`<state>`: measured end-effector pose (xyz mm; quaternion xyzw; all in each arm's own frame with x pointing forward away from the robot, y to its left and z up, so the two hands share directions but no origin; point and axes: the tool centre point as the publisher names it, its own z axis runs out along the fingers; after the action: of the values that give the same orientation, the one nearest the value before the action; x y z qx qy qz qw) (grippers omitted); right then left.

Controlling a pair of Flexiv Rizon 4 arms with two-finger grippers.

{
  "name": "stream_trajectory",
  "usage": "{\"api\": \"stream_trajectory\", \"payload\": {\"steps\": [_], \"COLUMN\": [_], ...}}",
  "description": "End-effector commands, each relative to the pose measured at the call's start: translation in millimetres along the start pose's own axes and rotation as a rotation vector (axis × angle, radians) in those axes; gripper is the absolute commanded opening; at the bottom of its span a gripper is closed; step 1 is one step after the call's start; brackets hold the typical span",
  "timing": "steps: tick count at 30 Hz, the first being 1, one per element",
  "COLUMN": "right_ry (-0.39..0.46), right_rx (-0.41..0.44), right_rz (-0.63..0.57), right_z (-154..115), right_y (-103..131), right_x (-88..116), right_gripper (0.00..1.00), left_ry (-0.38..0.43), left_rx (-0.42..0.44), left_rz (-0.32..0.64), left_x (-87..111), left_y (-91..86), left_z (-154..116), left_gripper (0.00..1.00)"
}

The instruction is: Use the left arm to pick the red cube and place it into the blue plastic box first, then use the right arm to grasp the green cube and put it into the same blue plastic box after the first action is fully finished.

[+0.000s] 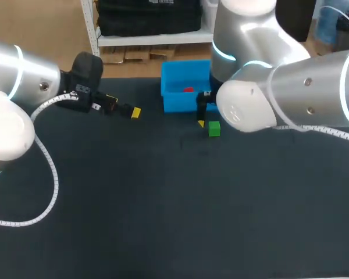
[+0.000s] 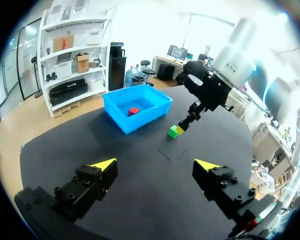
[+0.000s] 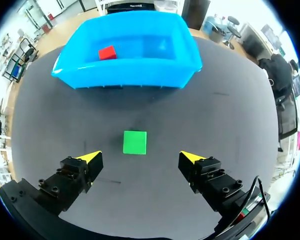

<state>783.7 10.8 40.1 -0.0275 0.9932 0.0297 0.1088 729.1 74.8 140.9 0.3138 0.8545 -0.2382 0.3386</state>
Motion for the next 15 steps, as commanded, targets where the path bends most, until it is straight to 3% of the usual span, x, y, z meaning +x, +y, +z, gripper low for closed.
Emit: {"api": "stream_trajectory", "payload": {"steps": [1, 15], "right_ry": [-0.038, -0.055], "right_rx": [0.004, 0.034], "right_rz": [-0.005, -0.04], "right_z": [13, 41], "right_y": [2, 6], "right_x": [-1, -22], "right_gripper": [1.0, 1.0], "left_ry": [-0.009, -0.009], "left_rx": [0.004, 0.004], "left_rz": [0.002, 0.002], "left_x": [1.9, 1.9], "left_y": [0.7, 0.7], "left_z": [0, 0], "left_gripper": [1.0, 1.0]}}
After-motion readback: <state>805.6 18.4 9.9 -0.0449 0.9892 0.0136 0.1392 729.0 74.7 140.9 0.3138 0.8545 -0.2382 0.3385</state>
